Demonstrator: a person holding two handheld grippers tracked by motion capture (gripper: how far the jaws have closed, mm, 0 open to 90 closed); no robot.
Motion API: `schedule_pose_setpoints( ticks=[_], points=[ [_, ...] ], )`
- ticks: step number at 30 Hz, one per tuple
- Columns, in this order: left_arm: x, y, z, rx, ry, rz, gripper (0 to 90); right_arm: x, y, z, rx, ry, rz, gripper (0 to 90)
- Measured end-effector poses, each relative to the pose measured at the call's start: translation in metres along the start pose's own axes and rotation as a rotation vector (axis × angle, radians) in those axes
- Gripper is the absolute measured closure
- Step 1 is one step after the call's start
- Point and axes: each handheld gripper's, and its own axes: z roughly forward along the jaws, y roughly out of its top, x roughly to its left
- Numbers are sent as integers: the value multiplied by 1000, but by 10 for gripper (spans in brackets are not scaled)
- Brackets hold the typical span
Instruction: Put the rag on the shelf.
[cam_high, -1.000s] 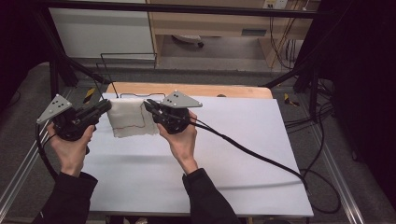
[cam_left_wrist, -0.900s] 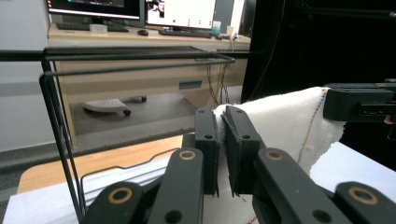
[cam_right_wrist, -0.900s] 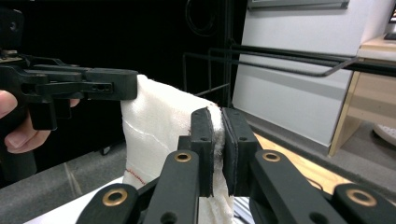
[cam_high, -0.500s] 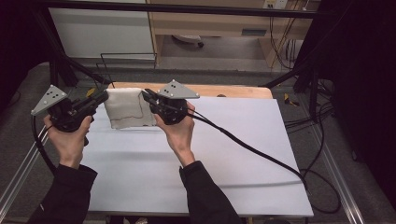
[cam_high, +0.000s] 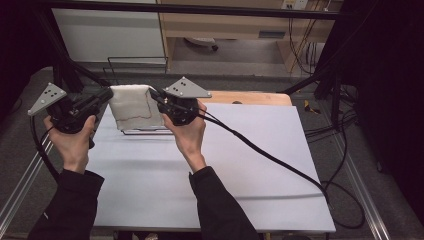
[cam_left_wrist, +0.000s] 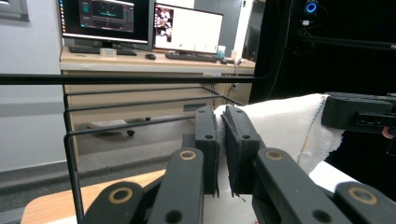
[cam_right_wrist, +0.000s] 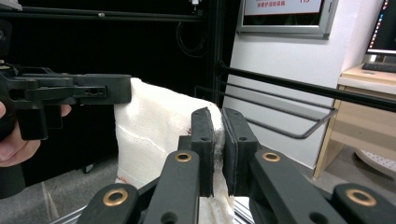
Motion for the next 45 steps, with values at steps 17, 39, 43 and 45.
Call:
schedule_pose_setpoints(
  ticks=[17,39,43,45],
  points=[
    [8,28,2,-60,10,14,843,-1,33,11,-40,-5,-22,843],
    [18,59,16,-102,24,14,843,-11,65,28,-73,-16,-35,844],
    [19,63,19,-106,26,16,843,-13,69,29,-78,-20,-34,844],
    [20,64,20,-110,30,16,843,-14,71,30,-76,-23,-37,844]
  ],
)
